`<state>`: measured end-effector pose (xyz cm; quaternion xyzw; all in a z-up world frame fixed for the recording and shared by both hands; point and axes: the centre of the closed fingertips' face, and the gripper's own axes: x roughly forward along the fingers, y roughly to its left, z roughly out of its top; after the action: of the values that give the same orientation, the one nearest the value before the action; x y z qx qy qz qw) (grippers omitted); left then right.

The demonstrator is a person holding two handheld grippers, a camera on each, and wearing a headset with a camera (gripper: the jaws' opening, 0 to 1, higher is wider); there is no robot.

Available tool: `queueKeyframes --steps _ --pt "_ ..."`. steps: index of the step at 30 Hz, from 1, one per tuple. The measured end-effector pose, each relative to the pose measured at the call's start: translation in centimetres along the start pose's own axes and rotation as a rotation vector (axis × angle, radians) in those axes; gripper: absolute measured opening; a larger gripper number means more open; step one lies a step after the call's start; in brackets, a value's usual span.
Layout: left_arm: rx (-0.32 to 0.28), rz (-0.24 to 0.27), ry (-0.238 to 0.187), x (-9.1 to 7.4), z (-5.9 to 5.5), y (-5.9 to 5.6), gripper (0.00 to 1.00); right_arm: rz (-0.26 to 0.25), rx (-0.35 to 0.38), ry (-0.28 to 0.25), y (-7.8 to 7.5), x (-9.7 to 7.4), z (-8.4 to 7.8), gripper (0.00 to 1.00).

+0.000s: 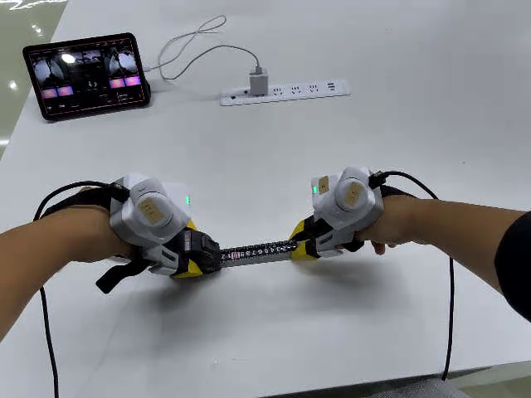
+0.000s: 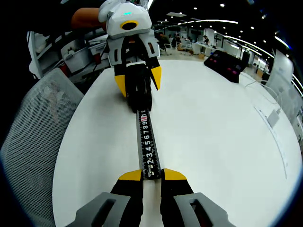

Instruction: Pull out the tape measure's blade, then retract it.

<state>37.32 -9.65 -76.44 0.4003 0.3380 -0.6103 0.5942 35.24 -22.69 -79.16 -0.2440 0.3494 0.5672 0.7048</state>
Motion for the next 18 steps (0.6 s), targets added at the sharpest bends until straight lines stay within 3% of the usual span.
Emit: queueKeyframes --steps 18 --pt "-0.002 0.000 0.001 0.11 -0.10 0.14 0.33 -0.005 0.005 0.001 -0.22 -0.52 -0.79 0.09"
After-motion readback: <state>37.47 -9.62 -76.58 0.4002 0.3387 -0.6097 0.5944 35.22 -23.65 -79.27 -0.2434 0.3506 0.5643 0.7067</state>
